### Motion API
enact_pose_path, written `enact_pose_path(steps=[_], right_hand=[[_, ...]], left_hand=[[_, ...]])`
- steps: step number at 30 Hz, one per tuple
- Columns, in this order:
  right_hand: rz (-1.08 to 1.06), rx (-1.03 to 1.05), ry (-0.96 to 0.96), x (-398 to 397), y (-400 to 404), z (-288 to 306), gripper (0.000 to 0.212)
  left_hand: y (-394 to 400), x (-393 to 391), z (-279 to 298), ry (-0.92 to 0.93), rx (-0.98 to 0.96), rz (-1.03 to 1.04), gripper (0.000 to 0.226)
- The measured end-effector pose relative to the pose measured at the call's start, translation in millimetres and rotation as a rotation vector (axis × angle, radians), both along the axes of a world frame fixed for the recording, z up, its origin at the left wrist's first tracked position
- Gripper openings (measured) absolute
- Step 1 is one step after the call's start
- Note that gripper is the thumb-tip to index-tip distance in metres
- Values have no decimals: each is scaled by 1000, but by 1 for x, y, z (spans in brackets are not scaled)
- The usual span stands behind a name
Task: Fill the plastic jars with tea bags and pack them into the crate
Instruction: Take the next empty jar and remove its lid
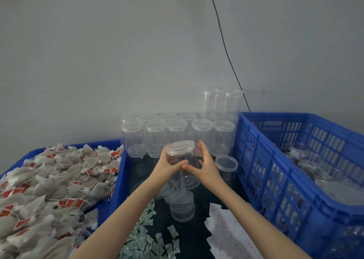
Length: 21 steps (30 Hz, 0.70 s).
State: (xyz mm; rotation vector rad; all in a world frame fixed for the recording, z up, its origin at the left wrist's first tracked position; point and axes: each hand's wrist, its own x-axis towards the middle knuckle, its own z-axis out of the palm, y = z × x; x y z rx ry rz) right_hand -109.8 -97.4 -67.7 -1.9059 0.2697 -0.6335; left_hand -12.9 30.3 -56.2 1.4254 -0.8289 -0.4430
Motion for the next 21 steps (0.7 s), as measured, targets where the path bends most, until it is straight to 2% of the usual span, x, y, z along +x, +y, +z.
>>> enact_pose_path(steps=[1, 5, 7, 10, 12, 15, 18, 21], right_hand=[[70, 83, 50, 1, 1, -2, 115], [196, 252, 92, -3, 1, -8, 62], [303, 333, 132, -9, 0, -9, 50], [535, 504, 195, -18, -1, -9, 78], [653, 490, 228, -20, 3, -5, 83], [649, 443, 204, -19, 10, -2, 92], [568, 441, 173, -16, 17, -5, 108], [546, 424, 148, -13, 20, -6, 105]], left_hand=[[1, -2, 3, 30, -11, -20, 61], [12, 0, 10, -7, 113, -173, 57], [20, 7, 16, 18, 193, -149, 55], [31, 16, 21, 96, 178, -201, 58], [35, 13, 24, 153, 161, -349, 75], [31, 4, 27, 189, 151, -385, 100], [27, -3, 28, 96, 160, -277, 82], [26, -3, 25, 95, 118, -232, 70]])
